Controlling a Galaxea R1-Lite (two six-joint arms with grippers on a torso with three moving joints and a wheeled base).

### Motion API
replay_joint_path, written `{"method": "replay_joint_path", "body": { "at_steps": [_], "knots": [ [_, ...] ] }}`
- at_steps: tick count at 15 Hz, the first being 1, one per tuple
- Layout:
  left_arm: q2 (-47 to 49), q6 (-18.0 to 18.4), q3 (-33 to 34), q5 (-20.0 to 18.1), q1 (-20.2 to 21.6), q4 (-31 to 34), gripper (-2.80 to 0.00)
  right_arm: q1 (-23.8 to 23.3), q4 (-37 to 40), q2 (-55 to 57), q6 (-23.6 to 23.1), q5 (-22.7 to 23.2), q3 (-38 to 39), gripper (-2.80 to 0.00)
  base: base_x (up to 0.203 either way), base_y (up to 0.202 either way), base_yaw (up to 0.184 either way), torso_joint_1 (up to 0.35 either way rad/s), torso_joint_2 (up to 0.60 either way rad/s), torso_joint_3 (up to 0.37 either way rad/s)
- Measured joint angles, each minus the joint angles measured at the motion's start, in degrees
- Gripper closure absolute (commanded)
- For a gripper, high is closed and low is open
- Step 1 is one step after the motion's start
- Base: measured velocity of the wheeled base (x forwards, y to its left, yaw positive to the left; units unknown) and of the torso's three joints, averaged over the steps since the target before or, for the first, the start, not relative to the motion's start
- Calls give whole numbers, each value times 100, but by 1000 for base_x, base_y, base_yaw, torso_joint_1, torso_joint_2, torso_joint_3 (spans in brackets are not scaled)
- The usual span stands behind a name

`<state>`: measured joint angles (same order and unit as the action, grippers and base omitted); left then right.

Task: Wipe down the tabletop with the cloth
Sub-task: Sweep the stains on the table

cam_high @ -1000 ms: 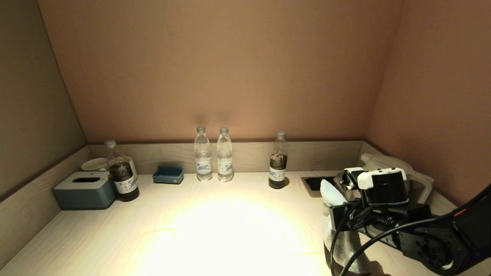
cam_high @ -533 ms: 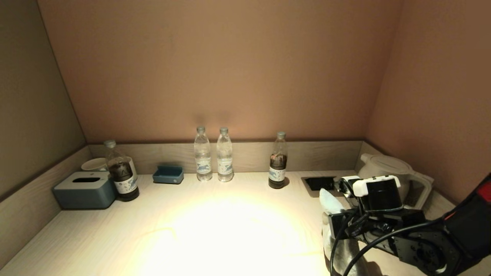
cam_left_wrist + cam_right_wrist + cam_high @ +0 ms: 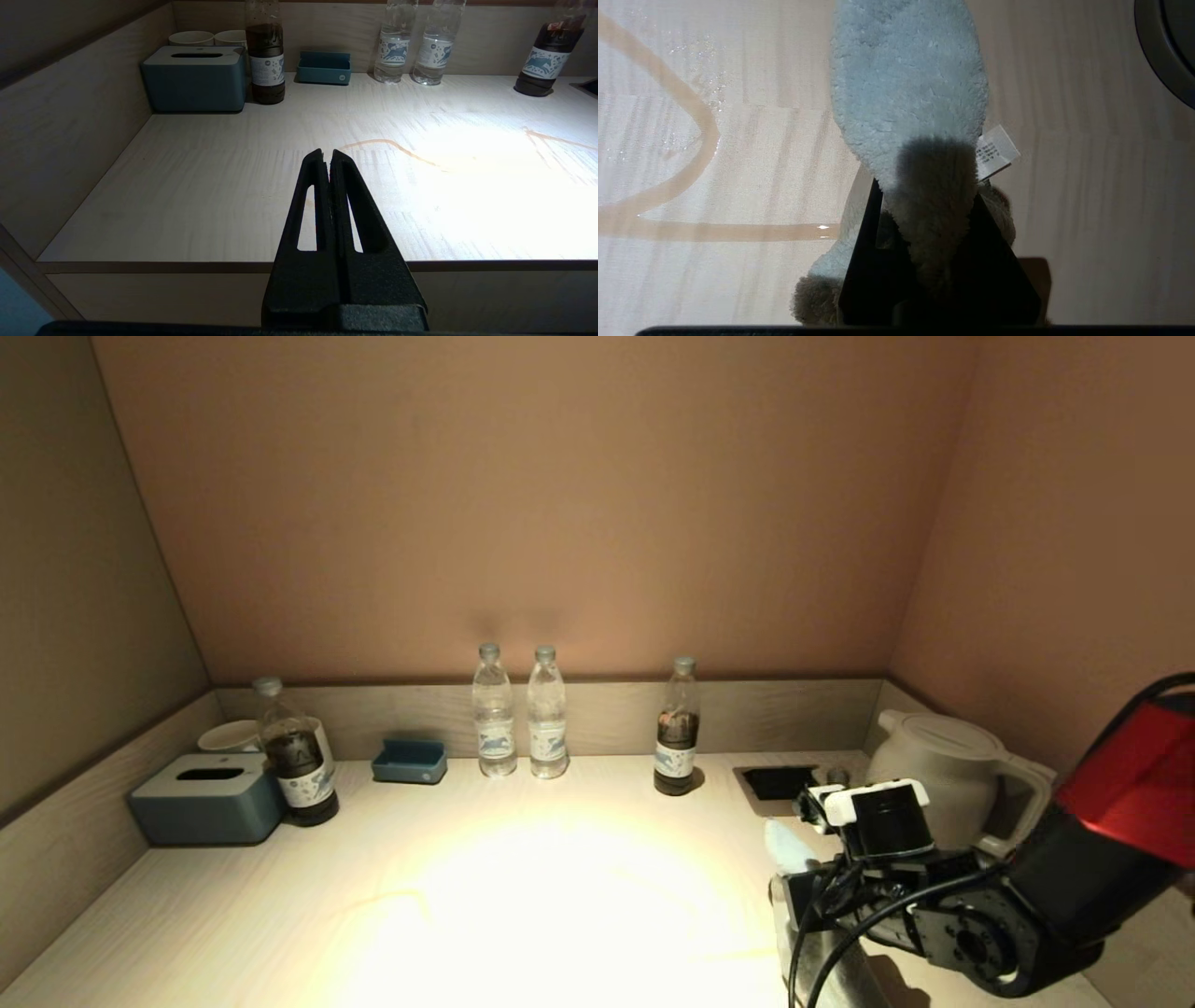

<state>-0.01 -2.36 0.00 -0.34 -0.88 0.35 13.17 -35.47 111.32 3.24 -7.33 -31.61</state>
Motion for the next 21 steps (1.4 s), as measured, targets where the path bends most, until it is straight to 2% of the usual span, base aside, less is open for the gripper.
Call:
{"method": "replay_joint_path", "body": {
  "at_steps": [12,21],
  "knots": [
    [-1,5,0,1,0,-2,0,445,-129,814,55,41,-254,0,0,0,0,0,0,0],
    [-1,-2,0,4,2,-2,0,1290,-199,918,144,118,-553,0,0,0,0,0,0,0]
  ]
}}
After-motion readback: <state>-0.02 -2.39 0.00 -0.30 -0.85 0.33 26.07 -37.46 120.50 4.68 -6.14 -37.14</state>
